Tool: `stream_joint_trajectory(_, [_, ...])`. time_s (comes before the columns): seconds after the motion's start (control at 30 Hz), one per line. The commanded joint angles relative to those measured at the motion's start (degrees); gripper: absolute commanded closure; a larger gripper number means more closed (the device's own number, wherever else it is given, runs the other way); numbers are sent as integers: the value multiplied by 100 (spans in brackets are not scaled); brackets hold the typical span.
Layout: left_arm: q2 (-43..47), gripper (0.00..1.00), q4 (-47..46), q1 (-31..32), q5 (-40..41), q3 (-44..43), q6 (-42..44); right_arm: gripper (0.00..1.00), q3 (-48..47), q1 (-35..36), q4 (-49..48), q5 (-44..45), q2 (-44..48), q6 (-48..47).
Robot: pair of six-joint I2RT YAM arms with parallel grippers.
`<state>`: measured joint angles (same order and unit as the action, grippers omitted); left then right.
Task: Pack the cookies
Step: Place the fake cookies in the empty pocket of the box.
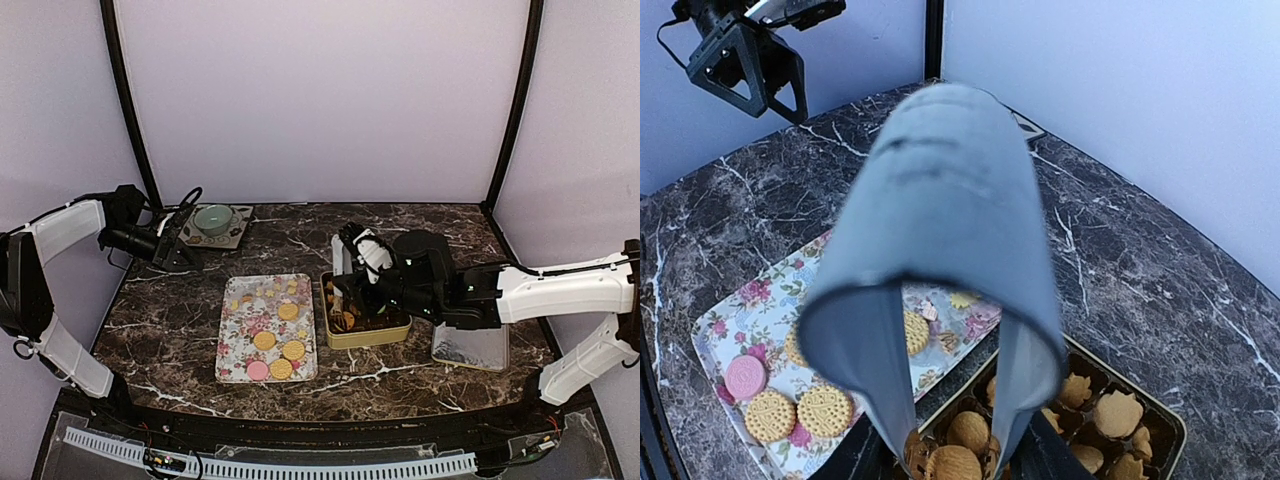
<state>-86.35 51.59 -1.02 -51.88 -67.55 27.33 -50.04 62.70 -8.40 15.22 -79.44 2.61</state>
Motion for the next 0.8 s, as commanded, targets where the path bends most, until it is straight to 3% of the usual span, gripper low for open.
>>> stream_joint_trajectory(0.0, [101,15,180,-28,-136,-107,-13,62,-15,-40,-694,-2,267,161])
stream_joint_trajectory(0.77, [74,15,167,-26,-124,-62,11,68,443,-291,-807,273,682,272])
